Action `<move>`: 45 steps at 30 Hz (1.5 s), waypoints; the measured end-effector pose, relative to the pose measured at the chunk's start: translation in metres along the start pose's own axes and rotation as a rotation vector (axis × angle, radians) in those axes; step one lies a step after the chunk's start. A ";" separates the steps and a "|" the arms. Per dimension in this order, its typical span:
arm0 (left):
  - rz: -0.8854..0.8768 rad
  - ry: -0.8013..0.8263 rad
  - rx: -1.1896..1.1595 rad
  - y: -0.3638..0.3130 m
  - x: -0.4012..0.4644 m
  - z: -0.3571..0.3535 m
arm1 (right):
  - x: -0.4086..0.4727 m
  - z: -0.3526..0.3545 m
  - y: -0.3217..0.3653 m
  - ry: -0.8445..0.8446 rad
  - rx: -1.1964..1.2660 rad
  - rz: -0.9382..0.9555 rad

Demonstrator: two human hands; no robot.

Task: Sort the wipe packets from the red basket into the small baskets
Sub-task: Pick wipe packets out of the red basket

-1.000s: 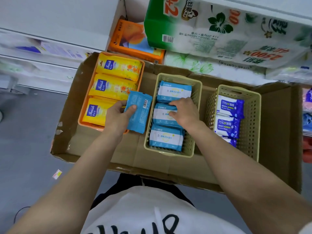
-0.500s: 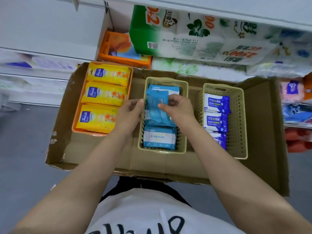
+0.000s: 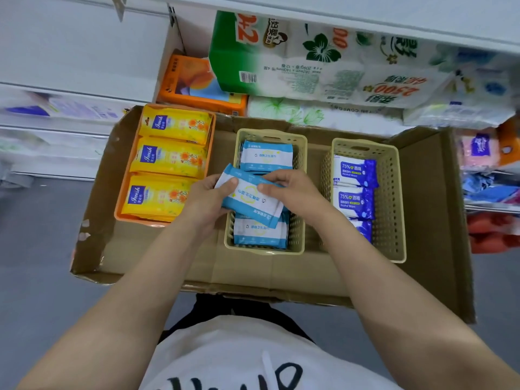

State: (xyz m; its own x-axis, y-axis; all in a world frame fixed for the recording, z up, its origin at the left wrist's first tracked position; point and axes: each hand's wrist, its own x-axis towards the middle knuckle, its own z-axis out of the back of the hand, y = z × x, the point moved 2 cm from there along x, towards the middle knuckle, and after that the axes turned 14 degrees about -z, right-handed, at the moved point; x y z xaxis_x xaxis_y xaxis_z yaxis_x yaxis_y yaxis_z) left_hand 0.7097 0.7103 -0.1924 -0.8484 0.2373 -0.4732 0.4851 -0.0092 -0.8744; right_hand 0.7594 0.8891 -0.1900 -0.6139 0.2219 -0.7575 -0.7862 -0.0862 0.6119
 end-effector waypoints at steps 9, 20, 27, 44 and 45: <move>-0.044 0.009 0.142 0.002 0.003 0.006 | -0.010 -0.006 -0.006 0.169 0.007 -0.108; 0.025 0.053 0.244 0.013 0.002 0.009 | 0.002 0.002 -0.019 -0.019 0.171 -0.133; -0.021 0.163 0.440 0.012 0.000 0.006 | 0.003 0.006 -0.017 -0.030 -0.222 0.000; -0.028 0.034 0.630 0.068 -0.032 0.024 | 0.013 -0.021 -0.053 -0.196 -0.675 0.069; -0.021 0.031 0.619 0.068 -0.032 0.024 | 0.013 -0.027 -0.056 -0.219 -0.713 0.082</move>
State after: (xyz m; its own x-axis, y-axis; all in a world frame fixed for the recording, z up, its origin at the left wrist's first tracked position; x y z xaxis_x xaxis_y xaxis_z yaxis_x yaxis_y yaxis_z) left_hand 0.7650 0.6791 -0.2396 -0.8452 0.2717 -0.4602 0.2476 -0.5641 -0.7877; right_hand 0.7938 0.8711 -0.2406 -0.7032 0.3695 -0.6074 -0.6393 -0.7025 0.3127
